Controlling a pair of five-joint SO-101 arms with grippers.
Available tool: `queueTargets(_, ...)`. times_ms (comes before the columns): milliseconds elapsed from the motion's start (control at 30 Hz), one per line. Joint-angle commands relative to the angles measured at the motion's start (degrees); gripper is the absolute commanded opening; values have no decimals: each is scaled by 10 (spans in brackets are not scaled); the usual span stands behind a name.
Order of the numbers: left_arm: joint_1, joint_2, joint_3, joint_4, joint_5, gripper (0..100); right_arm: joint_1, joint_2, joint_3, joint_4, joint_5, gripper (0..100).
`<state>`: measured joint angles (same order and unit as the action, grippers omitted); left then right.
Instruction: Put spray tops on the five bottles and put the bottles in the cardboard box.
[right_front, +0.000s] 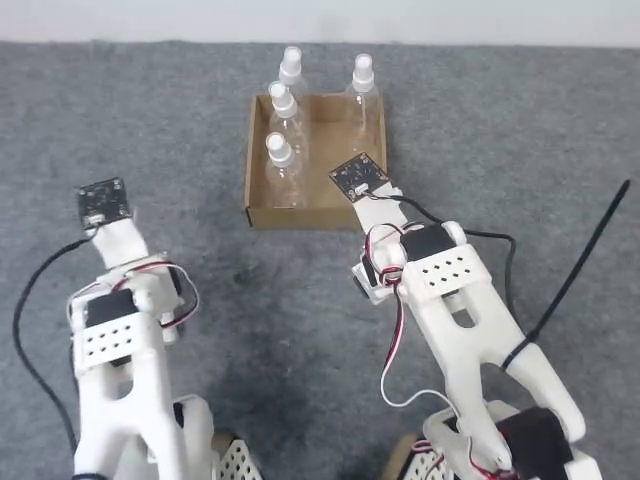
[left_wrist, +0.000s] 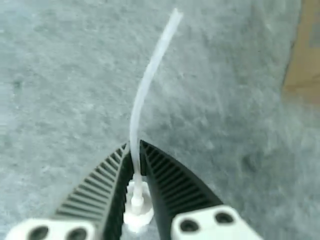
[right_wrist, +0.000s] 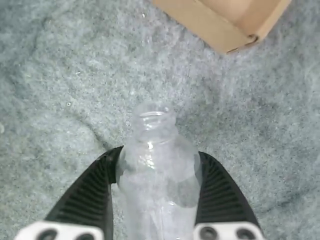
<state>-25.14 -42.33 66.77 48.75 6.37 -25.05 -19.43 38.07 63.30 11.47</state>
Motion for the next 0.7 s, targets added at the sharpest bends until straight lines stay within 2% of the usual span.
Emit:
queueTargets(0, -28, -18, -46, -16, 25, 12, 3, -29, 8, -11, -1, 40)
queueTargets(433, -95, -18, -66, -16, 65, 12, 3, -29, 8, -11, -1, 40)
queueTargets(567, -97, -18, -67, -14, 65, 17, 3, -29, 8, -11, -1, 40)
queueTargets(667, -98, -19, -67, -11, 65, 71, 3, -29, 8, -11, -1, 40)
